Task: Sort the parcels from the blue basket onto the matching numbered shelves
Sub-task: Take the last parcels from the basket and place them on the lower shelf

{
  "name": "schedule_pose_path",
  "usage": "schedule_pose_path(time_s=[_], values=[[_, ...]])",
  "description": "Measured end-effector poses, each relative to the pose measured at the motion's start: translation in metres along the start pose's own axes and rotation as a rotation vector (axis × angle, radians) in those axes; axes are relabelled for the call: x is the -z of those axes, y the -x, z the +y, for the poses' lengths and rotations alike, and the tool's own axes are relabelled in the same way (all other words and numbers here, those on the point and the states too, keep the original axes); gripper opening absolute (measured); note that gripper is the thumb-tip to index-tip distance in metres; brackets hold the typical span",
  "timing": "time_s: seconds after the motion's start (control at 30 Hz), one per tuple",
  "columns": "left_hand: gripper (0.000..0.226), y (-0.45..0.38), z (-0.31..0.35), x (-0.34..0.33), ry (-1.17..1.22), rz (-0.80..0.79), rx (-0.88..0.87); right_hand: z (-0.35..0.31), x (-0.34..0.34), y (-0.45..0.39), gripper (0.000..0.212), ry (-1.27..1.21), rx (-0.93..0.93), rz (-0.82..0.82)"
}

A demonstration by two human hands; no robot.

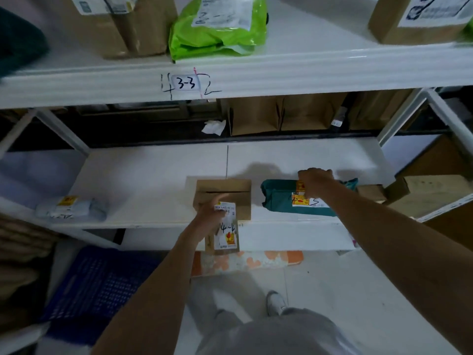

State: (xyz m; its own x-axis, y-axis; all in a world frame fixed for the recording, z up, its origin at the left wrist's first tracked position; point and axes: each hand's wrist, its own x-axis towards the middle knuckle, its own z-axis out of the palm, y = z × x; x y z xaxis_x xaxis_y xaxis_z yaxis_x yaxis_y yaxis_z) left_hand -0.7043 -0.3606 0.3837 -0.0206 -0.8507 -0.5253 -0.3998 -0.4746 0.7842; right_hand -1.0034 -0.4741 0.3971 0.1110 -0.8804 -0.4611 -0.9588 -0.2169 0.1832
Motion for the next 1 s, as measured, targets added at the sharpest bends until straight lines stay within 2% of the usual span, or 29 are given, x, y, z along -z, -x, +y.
schedule_pose_path(time_s=[0.43, 0.6, 0.73, 1.0], values=[[0.059, -0.016, -0.001, -0.013, 0.118, 0.090, 0.040, -0.025, -0.038, -0.042, 0.070, 0.080, 0.132, -0.003], [0.059, -0.017, 0.004, -0.014, 0.168, 0.075, 0.021, -0.027, -0.049, -0.041, 0.069, 0.104, 0.123, 0.024], [0.059, -0.017, -0.002, 0.001, 0.228, 0.117, 0.041, -0.050, -0.055, -0.049, 0.071, 0.103, 0.138, -0.012], [0.057, -0.016, 0.006, 0.006, 0.267, 0.108, -0.015, -0.041, -0.053, -0.047, 0.073, 0.132, 0.094, -0.057]])
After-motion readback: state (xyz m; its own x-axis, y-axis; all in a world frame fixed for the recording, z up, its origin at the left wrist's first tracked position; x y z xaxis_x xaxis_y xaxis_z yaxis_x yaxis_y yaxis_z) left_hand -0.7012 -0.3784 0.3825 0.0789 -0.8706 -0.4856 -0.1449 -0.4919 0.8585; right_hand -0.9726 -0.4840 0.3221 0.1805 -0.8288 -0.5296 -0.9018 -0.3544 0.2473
